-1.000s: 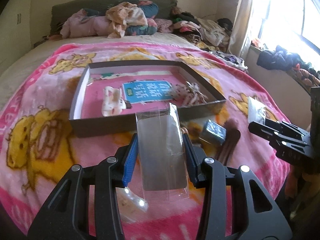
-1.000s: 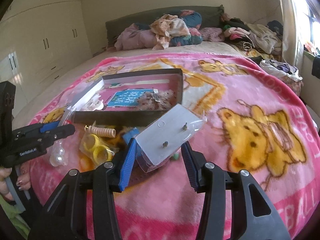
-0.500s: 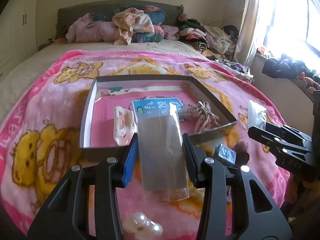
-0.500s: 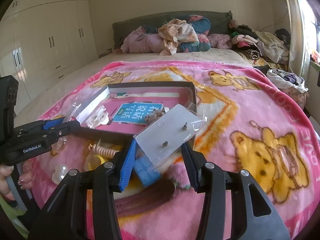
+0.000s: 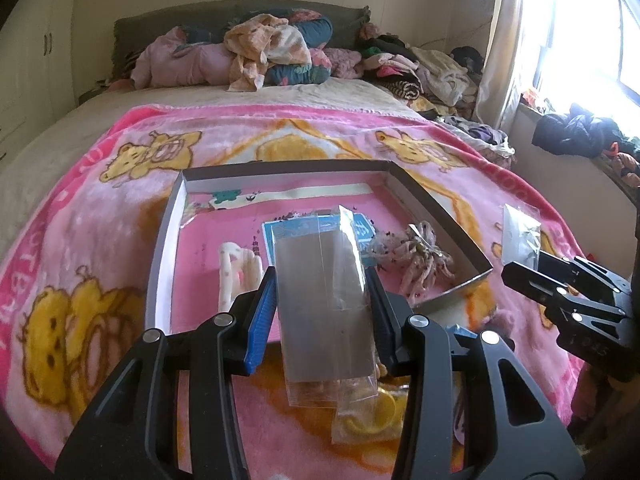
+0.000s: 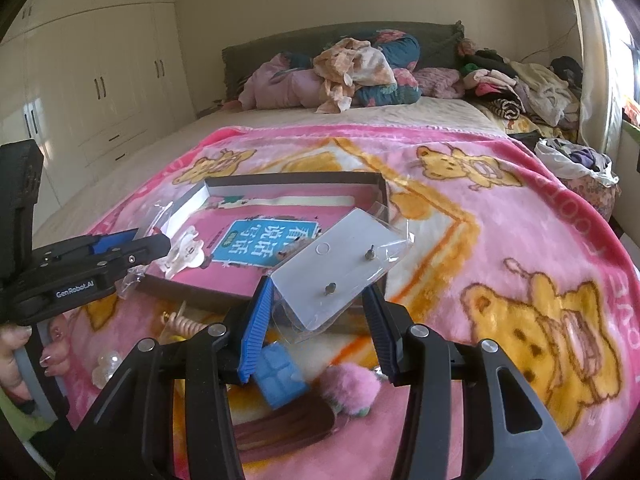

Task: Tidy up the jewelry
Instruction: 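Carry the bag and earring card into the tray while the right tool releases the card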

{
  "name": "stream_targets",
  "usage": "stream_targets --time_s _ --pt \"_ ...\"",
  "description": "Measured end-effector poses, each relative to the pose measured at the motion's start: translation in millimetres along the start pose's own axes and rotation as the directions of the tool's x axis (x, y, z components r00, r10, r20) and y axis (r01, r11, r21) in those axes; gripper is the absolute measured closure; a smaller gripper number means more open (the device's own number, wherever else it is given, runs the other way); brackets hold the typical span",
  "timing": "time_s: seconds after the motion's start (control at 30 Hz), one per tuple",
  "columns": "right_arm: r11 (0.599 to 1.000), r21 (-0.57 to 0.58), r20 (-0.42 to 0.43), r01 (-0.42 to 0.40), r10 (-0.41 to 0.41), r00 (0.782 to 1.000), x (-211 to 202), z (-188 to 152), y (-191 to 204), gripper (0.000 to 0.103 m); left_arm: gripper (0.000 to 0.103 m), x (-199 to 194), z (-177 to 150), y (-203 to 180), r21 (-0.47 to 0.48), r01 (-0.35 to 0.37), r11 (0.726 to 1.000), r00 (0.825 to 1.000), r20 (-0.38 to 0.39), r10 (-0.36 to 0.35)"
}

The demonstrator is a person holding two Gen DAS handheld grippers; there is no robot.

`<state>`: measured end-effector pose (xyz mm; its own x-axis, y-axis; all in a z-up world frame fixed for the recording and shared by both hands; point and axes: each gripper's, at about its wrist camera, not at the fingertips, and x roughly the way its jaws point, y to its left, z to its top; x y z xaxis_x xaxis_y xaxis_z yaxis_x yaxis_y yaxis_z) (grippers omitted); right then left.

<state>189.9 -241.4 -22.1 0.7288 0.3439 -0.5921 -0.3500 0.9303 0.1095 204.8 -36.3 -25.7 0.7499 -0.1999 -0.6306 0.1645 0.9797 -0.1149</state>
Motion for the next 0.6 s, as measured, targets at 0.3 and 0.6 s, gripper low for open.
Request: stream_targets --time_s 0.3,0.6 --pt "1.0 0.004 0.001 0.008 -0.008 1.0 13 12 -13 0.059 0.069 26 7 -11 0.029 -0.017 0.999 0.999 -0.028 0.018" --pt "1.0 -0.019 -0.02 -0.004 0.004 1.0 37 27 -13 0.059 0.069 50 13 -13 0.03 -0.016 0.999 0.997 -0.077 0.019"
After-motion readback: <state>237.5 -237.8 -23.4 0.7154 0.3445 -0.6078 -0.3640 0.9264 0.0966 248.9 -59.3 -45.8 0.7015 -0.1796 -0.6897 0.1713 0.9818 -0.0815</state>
